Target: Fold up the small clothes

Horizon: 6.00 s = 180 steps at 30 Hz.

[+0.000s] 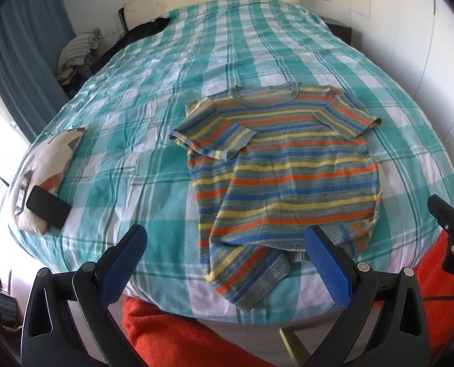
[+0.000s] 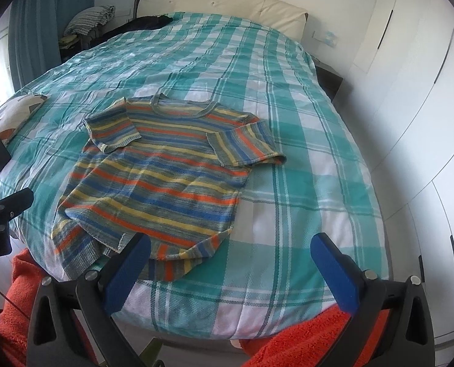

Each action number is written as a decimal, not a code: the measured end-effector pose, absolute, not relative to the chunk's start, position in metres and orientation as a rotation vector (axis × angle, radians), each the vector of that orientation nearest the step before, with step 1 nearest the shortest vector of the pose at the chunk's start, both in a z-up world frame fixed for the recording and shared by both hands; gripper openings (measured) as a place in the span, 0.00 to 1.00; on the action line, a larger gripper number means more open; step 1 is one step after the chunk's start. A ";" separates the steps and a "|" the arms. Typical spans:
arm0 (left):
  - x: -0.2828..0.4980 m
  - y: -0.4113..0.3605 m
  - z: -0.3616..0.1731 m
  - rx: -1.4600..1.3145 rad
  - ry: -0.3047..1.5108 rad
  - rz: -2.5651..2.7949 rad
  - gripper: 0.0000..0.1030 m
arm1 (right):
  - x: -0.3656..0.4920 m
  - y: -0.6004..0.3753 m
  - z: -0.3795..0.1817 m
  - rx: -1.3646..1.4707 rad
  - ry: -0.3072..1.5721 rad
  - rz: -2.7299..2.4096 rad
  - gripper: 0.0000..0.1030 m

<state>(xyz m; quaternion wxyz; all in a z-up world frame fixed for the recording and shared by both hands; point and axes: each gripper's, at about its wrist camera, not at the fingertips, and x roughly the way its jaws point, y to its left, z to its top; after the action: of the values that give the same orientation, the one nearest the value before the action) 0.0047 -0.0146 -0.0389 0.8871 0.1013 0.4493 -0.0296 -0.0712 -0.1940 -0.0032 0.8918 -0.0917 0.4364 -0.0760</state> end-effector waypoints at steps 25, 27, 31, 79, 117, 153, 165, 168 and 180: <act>0.011 -0.009 -0.049 0.197 0.992 -0.074 1.00 | -0.066 -0.197 -0.019 -0.240 0.964 -0.194 1.00; 0.011 -0.009 -0.049 0.196 0.992 -0.076 1.00 | -0.066 -0.197 -0.019 -0.245 0.964 -0.200 1.00; 0.011 -0.010 -0.050 0.206 0.998 -0.067 1.00 | -0.065 -0.198 -0.022 -0.250 0.973 -0.202 1.00; 0.010 0.078 -0.175 0.019 1.254 -0.124 0.98 | -0.038 -0.255 -0.123 0.383 1.322 0.246 0.90; 0.007 0.070 -0.214 -0.086 1.321 -0.451 0.07 | -0.067 -0.310 -0.174 0.430 1.505 0.248 0.06; 0.024 0.129 -0.187 -0.202 1.244 -0.351 0.65 | -0.053 -0.307 -0.132 0.360 1.345 0.173 0.53; 0.041 0.104 -0.194 -0.159 1.236 -0.287 0.00 | -0.035 -0.289 -0.159 0.259 1.383 0.203 0.05; 0.039 0.106 -0.191 -0.115 1.212 -0.218 0.00 | -0.039 -0.290 -0.158 0.219 1.393 0.151 0.04; 0.012 0.112 -0.156 -0.068 1.134 -0.024 0.73 | -0.027 -0.326 -0.118 0.173 1.364 0.115 0.49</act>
<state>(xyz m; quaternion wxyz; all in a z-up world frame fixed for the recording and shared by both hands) 0.0117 0.1124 -0.1564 0.8430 -0.0322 0.5368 -0.0115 -0.0275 -0.3256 -0.1182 0.7715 0.0799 0.6290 0.0533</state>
